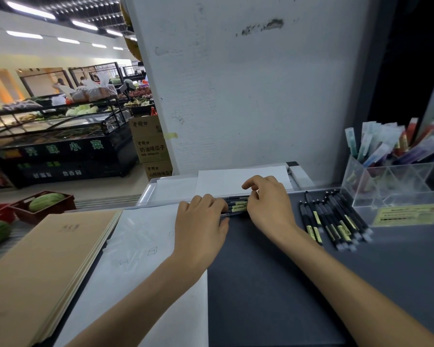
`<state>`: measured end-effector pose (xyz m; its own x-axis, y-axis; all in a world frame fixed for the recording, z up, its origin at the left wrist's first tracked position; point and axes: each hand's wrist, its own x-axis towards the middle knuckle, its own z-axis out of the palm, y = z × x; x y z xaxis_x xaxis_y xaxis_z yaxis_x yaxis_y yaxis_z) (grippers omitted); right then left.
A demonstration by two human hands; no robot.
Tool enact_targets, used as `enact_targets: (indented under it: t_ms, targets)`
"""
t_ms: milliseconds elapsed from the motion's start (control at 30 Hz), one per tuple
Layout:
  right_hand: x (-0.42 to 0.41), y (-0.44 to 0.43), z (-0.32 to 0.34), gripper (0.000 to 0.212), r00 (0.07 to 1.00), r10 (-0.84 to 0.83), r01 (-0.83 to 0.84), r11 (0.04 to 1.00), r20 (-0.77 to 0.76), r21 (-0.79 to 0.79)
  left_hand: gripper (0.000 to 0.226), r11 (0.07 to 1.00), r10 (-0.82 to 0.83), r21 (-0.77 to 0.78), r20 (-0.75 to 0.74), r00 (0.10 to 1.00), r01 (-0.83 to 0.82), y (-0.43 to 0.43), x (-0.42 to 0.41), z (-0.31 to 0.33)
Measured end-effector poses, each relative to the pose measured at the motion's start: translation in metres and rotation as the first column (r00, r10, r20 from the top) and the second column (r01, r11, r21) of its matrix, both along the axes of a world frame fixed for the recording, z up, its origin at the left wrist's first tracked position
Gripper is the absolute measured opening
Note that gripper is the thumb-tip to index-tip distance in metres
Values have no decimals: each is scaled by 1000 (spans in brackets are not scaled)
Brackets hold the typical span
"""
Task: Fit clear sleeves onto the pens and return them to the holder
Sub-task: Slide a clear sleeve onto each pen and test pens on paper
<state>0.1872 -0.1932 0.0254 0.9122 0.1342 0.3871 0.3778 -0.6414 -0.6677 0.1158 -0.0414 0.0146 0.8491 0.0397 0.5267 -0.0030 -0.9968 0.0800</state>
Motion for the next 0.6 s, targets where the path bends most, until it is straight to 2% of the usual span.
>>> enact_targets:
  t_ms: [367,600]
  targets:
    - [-27,-2,17,30,998,25,-24,1000,53,-12,25,999,-32,-36,-15,999,32,-10,-23,6]
    - [-87,-63,13,29,965,3,2,1000,264,-20,33,990,-126,-66,13,992,126,-44,-38,18]
